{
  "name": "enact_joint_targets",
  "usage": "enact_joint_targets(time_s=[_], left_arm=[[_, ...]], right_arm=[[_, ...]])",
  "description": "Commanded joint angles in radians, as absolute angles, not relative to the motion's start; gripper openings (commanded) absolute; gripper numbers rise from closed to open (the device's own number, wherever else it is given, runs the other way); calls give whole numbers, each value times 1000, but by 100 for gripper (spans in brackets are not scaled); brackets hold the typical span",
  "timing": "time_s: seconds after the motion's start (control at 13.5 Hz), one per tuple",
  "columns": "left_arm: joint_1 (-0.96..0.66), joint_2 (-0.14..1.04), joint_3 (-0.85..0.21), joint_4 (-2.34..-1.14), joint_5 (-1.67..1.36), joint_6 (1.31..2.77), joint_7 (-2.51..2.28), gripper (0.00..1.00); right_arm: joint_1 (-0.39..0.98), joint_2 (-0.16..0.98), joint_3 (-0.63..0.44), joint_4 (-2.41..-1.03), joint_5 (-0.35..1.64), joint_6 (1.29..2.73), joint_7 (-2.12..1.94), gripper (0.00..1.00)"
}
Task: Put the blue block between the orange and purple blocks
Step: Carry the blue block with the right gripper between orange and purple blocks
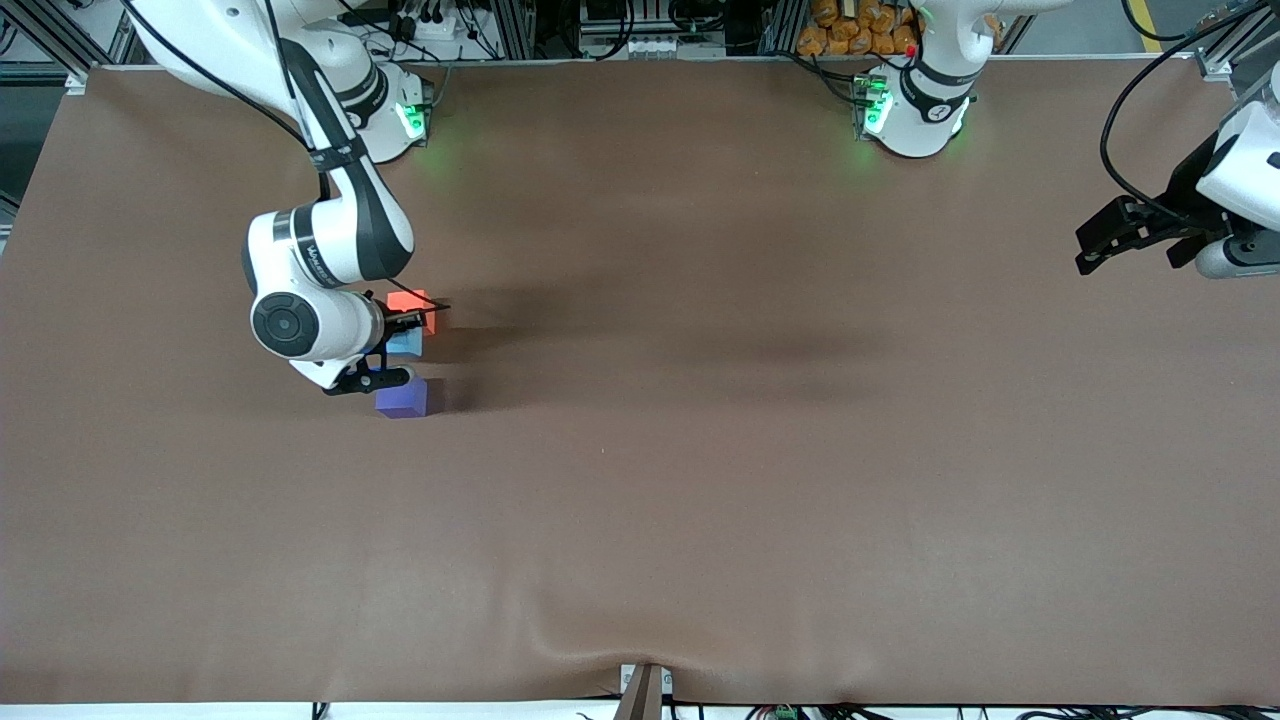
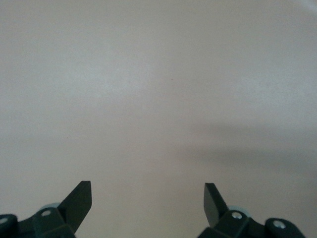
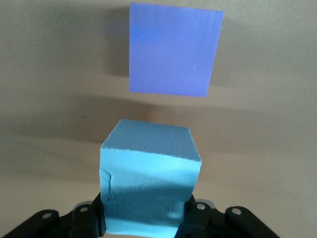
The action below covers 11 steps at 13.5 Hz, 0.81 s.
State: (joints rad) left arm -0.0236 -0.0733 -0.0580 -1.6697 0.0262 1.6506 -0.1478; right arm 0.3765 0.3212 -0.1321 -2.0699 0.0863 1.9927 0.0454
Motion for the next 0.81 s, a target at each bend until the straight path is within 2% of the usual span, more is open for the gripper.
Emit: enact_joint_targets(time_s=[0.0, 0.44, 0.59, 0.66, 0.74], left_arm=[[-11, -81, -66, -1658, 32, 1640, -132, 100], [-12, -77, -67, -1663, 29, 1654, -132, 100], [-12, -69, -67, -1658, 28, 1661, -132, 100], [-14, -66, -67, -1663, 28, 1670, -132, 100], [-17, -64, -72, -1660, 26, 1684, -132, 100]], right_arm=[[351, 337, -112, -2088, 72, 2045, 20, 22], [351, 414, -112, -2086, 72, 2144, 17, 24], [351, 423, -112, -2086, 72, 2154, 17, 33], [351, 426, -112, -2086, 72, 2152, 17, 60], [351, 426, -112, -2086, 72, 2151, 17, 94]])
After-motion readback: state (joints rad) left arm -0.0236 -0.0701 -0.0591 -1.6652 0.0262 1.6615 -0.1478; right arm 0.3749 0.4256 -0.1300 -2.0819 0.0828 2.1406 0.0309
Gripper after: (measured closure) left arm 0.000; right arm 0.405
